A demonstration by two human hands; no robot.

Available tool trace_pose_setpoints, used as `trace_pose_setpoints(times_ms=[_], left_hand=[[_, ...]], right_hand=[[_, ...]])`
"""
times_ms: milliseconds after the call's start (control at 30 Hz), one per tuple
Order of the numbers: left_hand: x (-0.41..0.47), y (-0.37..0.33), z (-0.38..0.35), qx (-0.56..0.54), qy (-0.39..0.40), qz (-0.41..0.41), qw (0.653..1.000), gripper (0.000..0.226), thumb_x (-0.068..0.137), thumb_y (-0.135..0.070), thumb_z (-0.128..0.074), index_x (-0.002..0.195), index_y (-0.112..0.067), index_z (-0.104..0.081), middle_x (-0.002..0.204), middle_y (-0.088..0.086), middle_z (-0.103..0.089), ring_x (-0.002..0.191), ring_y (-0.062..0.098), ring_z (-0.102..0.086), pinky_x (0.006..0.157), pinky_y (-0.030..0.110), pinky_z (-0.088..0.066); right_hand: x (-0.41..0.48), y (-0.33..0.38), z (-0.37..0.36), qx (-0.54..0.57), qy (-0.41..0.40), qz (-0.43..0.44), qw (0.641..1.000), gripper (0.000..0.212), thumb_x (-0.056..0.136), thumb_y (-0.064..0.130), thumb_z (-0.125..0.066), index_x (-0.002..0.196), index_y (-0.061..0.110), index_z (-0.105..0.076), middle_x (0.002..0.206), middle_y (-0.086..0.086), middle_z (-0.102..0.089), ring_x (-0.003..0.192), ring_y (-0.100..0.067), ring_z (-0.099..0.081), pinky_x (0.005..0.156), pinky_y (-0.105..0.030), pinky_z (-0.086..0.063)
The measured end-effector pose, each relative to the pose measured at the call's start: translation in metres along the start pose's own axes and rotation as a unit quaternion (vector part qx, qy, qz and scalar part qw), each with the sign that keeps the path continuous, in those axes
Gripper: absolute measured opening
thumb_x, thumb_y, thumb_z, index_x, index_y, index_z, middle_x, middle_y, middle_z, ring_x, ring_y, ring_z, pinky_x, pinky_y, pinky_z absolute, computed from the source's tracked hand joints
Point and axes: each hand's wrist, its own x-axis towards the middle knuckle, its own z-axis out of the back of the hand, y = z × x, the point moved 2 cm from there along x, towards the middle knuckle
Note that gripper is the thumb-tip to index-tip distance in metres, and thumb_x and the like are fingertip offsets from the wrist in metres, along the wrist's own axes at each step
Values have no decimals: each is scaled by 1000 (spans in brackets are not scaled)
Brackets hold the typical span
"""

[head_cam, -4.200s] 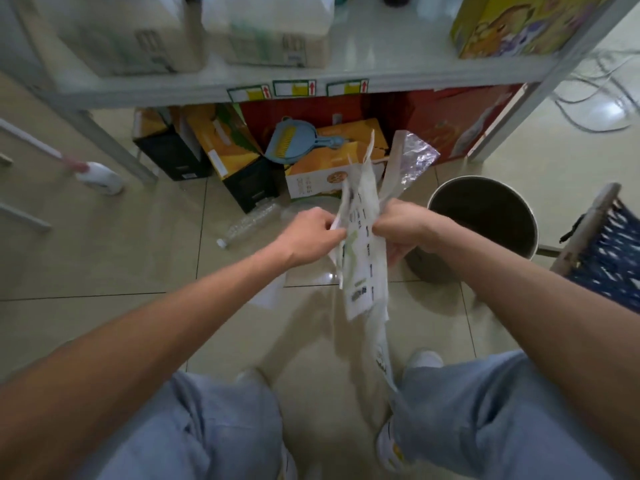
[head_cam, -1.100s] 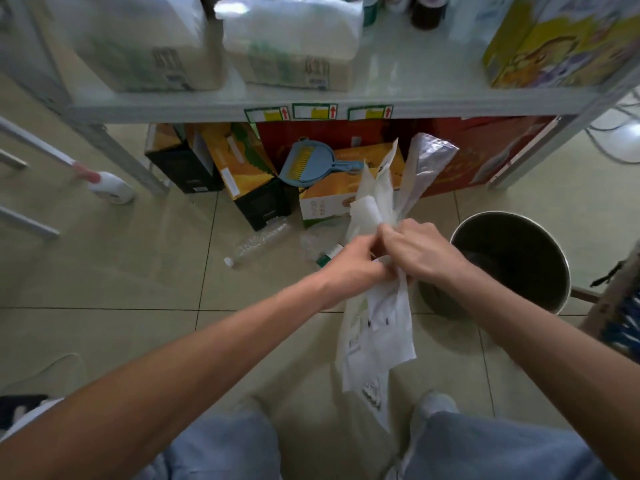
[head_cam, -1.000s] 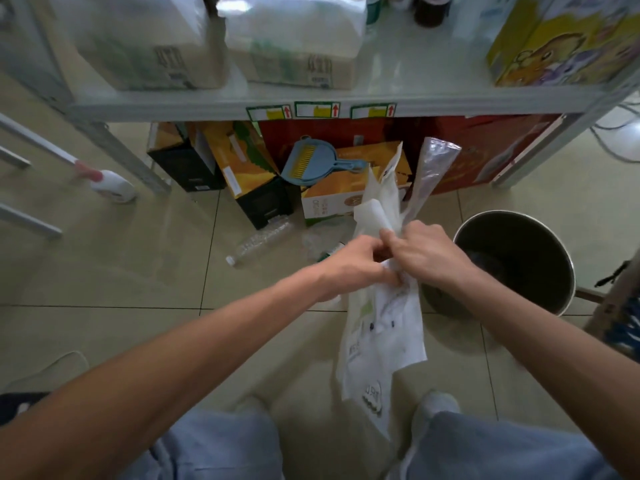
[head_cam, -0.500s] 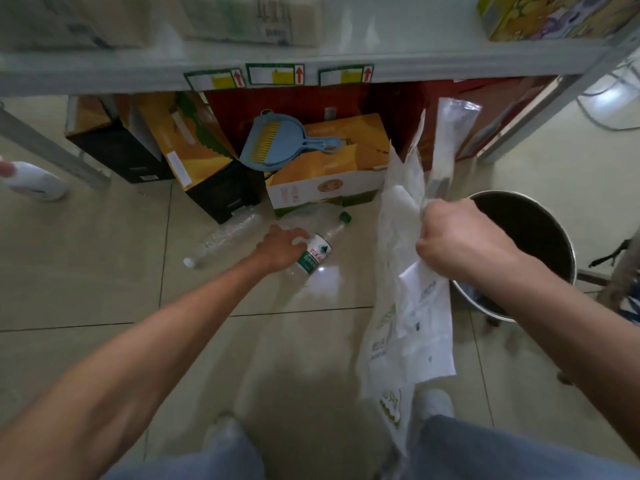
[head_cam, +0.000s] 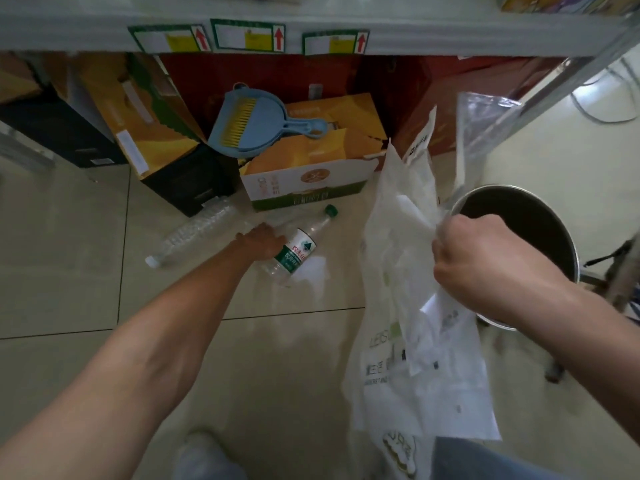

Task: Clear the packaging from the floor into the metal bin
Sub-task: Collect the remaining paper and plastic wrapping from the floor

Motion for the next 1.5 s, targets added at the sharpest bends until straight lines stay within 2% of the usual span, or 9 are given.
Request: trace_pose_setpoints(times_ms=[133, 267, 367, 500, 733, 900, 1133, 1333, 1500], left_hand=[[-25, 18, 21, 20, -169, 12, 985, 40, 100, -21, -48, 134, -2, -54, 139, 18, -54, 130, 33, -50, 114, 50, -32], [-71, 28, 54, 3, -283, 3, 959, 19, 90, -2, -54, 102, 4, -67, 108, 23, -67, 106, 39, -64, 83, 42, -52], [-117, 16, 85, -80, -318, 13, 945, 25, 87, -2, -54, 109, -4, -66, 111, 21, -65, 107, 41, -62, 83, 43, -52], [-199, -34, 104, -328, -300, -39, 895, 34, 84, -7, -65, 115, -20, -57, 119, 7, -62, 96, 22, -62, 64, 29, -50], [-327, -134, 70, -563, -186, -249, 765, 26, 90, -32, -75, 113, -19, -72, 87, -21, -77, 79, -8, -73, 55, 6, -53], [-356, -149, 69, -637, -140, -243, 718, 18, 89, -18, -77, 107, -18, -77, 102, 8, -79, 88, 29, -79, 72, 43, -64], [-398, -211, 42, -542, -121, -335, 761, 27, 96, -11, -68, 123, -10, -68, 97, 4, -80, 85, 19, -79, 68, 26, -60], [-409, -255, 43, -483, -80, -394, 778, 31, 98, -30, -64, 127, -26, -53, 110, 5, -78, 101, 24, -76, 91, 47, -59], [-385, -276, 34, -459, -71, -422, 779, 24, 105, -22, -51, 129, -22, -56, 107, -7, -78, 99, 6, -74, 79, 17, -56]], right_hand=[[0, -2, 1, -15, 15, -19, 1000, 36, 94, 6, -51, 61, 16, -37, 63, -4, -44, 47, -14, -40, 43, -25, -28], [-5, 5, 7, 17, -13, -26, 999, 22, 94, 5, -55, 75, 10, -46, 67, -5, -51, 48, -15, -50, 37, -23, -30], [-12, 10, 14, 36, -37, -4, 999, 3, 95, 8, -58, 97, 9, -56, 78, -9, -58, 59, -21, -59, 45, -29, -47], [-24, 15, 27, 107, -57, 26, 992, 14, 97, 12, -60, 110, 8, -60, 98, -13, -67, 80, -29, -69, 74, -46, -62], [-68, 27, 46, 346, -118, 75, 928, 23, 99, 19, -50, 104, 5, -67, 92, -15, -71, 76, -27, -71, 70, -48, -62], [-88, 14, 44, 504, -94, 52, 857, 45, 88, 45, -55, 129, 26, -55, 113, -7, -70, 95, -30, -72, 75, -49, -63], [-122, -45, 53, 556, -153, -1, 817, 57, 67, 56, -76, 113, 31, -53, 98, 8, -67, 80, -6, -69, 53, -25, -61], [-130, -101, 69, 640, -176, -35, 747, 70, 73, 31, -72, 138, 22, -47, 123, -10, -66, 100, -31, -71, 66, -49, -65], [-113, -122, 64, 487, -238, -119, 832, 51, 73, 43, -75, 115, 17, -63, 101, -2, -71, 77, -14, -69, 60, -27, -61]])
